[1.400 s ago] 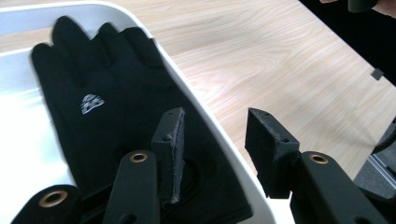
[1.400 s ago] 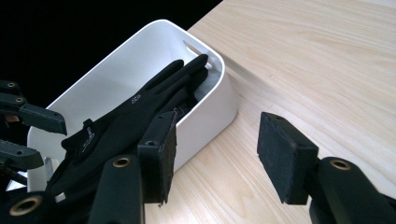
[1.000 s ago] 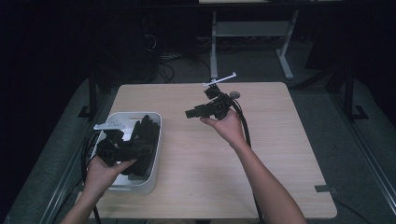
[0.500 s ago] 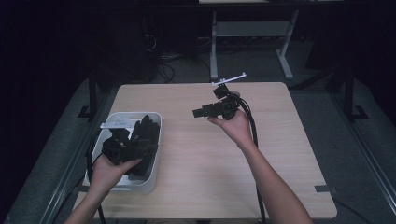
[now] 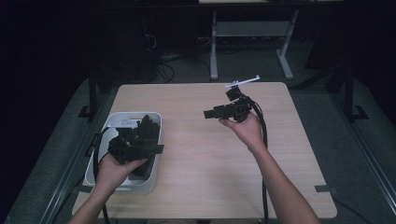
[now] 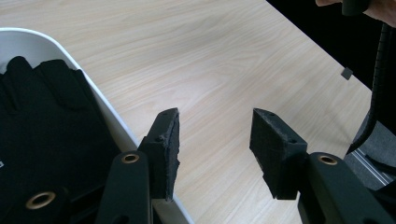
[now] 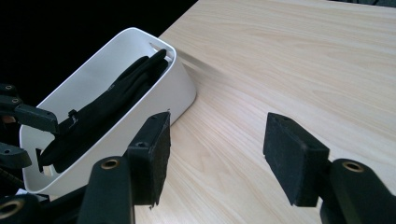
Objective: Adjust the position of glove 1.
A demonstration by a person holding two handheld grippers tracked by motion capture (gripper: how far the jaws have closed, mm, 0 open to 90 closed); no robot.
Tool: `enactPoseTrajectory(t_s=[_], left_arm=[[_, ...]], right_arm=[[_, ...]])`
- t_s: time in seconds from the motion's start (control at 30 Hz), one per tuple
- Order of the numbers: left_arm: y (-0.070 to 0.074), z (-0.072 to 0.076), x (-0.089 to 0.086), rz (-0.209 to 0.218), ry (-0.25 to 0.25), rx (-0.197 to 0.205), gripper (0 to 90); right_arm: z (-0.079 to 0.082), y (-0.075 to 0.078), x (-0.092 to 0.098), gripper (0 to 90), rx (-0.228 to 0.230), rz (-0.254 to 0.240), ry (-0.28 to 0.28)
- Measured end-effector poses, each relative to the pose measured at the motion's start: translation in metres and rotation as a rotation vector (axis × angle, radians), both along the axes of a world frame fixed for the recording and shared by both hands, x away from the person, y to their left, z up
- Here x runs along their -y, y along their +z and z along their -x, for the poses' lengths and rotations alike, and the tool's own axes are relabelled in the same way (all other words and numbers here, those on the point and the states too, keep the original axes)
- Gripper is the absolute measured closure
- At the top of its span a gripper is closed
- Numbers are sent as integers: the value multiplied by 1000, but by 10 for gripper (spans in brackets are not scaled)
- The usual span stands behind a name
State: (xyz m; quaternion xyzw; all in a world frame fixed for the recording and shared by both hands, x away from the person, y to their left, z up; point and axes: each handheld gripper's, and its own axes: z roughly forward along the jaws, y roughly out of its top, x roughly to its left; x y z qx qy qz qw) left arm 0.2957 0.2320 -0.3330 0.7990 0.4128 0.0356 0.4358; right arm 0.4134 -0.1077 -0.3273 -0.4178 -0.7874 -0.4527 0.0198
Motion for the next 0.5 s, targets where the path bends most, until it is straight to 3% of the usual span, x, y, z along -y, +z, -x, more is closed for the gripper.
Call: enactPoseTrajectory(t_s=[0.5], left_arm=[[-1,-1,7,-2,-11,-1,516]], right_arm=[[7,-5,23,404,-7,-5,-40]])
